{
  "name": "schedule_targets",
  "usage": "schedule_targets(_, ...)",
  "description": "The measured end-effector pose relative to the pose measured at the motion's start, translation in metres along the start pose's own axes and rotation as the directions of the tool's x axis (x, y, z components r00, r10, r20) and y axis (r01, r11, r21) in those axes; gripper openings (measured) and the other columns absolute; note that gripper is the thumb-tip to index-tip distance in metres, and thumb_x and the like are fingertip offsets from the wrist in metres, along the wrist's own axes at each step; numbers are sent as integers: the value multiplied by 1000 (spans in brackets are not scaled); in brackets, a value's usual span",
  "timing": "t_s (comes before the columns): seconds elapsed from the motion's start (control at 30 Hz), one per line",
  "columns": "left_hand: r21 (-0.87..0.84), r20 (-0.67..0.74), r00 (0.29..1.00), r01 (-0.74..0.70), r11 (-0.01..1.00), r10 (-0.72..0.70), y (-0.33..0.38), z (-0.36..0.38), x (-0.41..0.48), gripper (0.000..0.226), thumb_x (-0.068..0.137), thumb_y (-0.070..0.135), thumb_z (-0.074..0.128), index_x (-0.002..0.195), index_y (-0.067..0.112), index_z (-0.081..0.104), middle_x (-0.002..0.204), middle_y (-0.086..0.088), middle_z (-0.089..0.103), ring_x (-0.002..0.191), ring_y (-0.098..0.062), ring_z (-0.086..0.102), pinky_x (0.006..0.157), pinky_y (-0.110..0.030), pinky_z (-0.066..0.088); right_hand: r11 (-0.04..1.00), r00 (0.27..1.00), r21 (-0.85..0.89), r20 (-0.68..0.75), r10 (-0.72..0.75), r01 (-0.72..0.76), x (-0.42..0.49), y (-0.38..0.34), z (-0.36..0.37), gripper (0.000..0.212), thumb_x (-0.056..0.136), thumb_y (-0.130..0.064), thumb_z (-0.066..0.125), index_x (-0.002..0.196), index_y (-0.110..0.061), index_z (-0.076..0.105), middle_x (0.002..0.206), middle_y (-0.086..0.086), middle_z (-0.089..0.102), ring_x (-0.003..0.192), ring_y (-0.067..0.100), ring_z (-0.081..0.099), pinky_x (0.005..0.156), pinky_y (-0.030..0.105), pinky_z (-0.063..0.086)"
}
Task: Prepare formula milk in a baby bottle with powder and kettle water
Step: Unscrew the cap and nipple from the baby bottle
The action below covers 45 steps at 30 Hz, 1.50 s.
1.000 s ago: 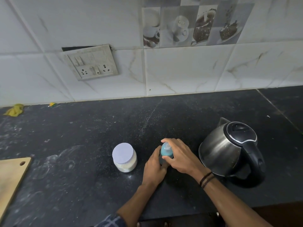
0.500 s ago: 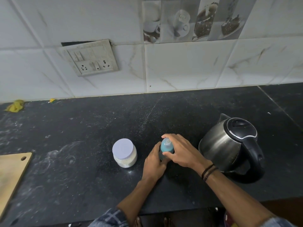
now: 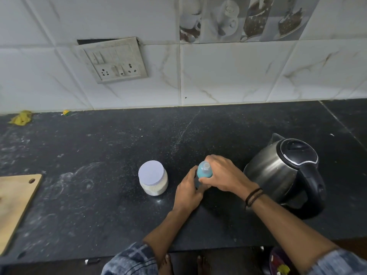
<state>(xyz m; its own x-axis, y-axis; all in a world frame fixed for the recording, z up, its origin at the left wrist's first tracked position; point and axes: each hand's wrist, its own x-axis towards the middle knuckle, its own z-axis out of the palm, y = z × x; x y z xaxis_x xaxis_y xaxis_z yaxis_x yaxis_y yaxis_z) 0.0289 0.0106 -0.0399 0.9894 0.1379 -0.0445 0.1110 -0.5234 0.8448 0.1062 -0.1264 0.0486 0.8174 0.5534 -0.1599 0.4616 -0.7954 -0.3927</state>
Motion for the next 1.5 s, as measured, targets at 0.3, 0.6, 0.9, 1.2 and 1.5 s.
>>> schedule_targets(0.3,3,-3,1000,17,1000,-17,0,-1,1,65,92,37,77,149,27,46,132,8,66,119,-15,62,98,-42,52,979,953,-43,243,-182,198,19,7,-30,37,81,-39,81,104,-24,55,104,-8,55,96,15,55,82,35,49)
schedule_targets(0.6,11,-9,1000,-1,1000,1,1,-3,1,65,92,38,77,148,27,47,135,8,65,120,-13,61,98,-38,53,950,892,-75,373,-256,304,24,2,-44,37,85,-31,81,113,-23,59,112,-7,57,104,13,53,92,38,49)
schedule_targets(0.9,-15,-3,1000,-27,1000,27,-2,-1,0,63,91,32,78,146,24,48,130,6,65,115,-14,64,94,-45,55,986,987,-165,147,61,-36,0,-16,-23,69,80,-65,77,129,-21,54,120,-2,57,106,23,60,80,36,49)
schedule_targets(1.2,5,-5,999,-49,999,49,-5,0,1,67,90,35,79,148,23,47,134,6,63,115,-11,62,95,-36,55,982,991,-178,125,-41,63,-2,-29,-22,44,88,-14,76,128,-18,57,122,0,53,112,20,53,85,30,43)
schedule_targets(1.5,4,-1,1000,-12,1000,12,-2,-2,2,66,91,36,78,148,26,46,137,7,63,121,-13,60,99,-42,54,987,992,-120,61,113,-105,-5,-24,-29,71,85,-58,75,143,-24,51,129,0,56,111,23,59,84,36,47)
